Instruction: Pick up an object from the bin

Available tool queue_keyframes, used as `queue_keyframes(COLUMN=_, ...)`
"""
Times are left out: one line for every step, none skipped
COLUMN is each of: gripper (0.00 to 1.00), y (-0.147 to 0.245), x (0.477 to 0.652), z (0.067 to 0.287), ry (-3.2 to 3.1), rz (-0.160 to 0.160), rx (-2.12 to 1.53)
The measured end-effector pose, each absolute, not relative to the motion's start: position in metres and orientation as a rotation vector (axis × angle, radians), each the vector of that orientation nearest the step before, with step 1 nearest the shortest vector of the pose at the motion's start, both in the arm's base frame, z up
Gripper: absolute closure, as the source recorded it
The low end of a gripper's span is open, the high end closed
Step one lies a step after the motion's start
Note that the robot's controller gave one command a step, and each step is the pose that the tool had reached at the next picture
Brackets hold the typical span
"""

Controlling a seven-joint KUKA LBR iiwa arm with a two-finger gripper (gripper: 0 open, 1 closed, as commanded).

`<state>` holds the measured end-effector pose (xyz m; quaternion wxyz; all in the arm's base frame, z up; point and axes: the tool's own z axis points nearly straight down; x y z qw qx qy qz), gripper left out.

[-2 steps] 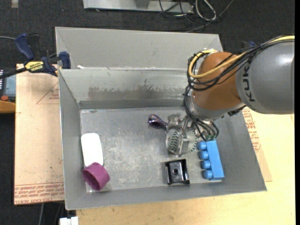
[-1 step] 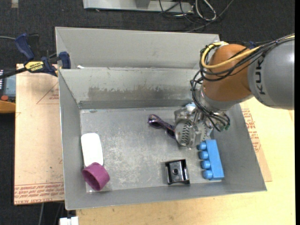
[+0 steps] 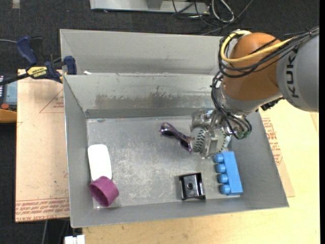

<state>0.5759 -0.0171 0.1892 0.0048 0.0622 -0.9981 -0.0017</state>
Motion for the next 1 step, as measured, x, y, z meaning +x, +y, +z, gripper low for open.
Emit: queue_keyframes(gripper=1.0, y=-0.0314, x=0.5848, z=0.2839, ry=-3.088, rz=-0.001, rx=0.606)
